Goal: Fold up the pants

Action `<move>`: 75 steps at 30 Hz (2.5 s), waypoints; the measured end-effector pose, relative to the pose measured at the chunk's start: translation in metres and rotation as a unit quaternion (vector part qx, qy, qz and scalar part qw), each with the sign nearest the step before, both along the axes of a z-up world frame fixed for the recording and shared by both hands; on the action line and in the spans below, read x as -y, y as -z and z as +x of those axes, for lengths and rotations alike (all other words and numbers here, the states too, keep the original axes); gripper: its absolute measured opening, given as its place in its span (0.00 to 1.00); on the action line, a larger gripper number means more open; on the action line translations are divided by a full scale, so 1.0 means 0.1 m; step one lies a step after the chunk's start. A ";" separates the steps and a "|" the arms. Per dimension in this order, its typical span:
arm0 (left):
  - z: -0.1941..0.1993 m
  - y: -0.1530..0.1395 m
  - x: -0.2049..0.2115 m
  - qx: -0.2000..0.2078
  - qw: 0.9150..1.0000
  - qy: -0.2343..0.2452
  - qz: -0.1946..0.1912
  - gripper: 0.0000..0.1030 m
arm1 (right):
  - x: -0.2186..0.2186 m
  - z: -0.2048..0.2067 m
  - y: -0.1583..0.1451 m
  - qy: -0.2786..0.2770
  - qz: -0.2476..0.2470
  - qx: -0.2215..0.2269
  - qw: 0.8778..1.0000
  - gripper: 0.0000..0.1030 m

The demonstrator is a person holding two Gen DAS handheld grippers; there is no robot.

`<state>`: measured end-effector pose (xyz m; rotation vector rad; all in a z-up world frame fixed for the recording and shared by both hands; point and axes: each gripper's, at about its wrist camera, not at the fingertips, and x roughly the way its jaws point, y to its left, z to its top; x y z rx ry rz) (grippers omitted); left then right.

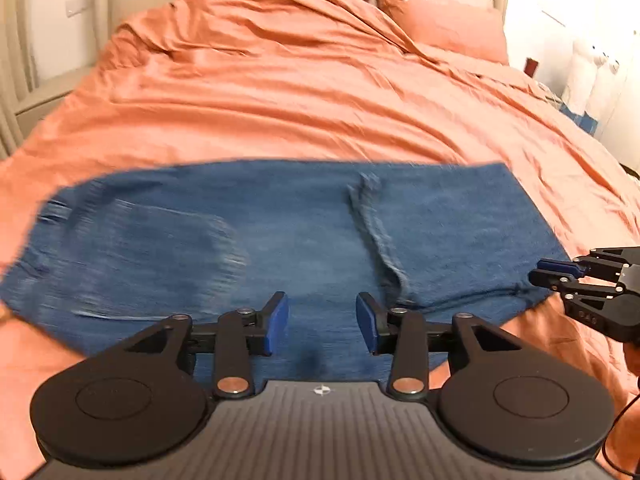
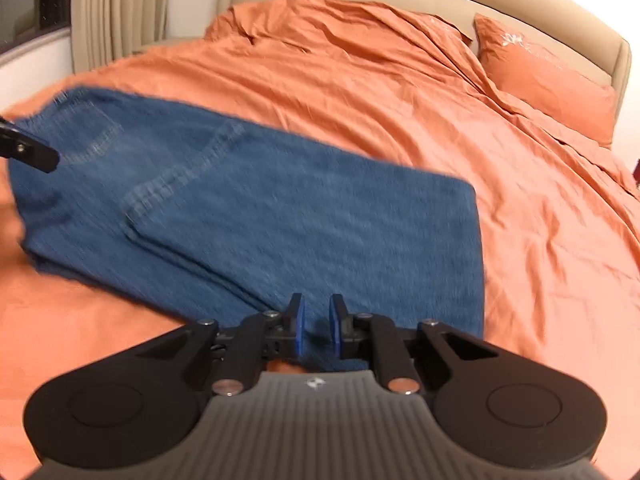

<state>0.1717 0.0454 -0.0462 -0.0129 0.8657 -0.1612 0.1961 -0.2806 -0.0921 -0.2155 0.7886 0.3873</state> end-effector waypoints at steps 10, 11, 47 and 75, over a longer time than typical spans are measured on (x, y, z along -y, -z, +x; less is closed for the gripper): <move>-0.08 -0.35 -1.34 0.013 0.989 -0.127 -0.073 0.60 | -0.48 0.15 -0.51 -0.088 -0.011 -0.009 0.996 0.27; -0.09 -0.29 -1.48 0.017 0.985 -0.144 -0.093 0.62 | -0.54 0.18 -0.53 -0.093 -0.012 -0.011 0.996 0.28; 0.29 1.24 -2.98 0.034 0.880 -0.355 -0.313 0.48 | -1.50 1.46 0.25 -0.207 -0.053 -0.138 0.967 0.19; 0.41 -0.64 0.20 0.183 0.975 -0.086 0.092 0.20 | -0.68 0.75 -0.60 -0.113 -0.014 -0.082 0.990 0.19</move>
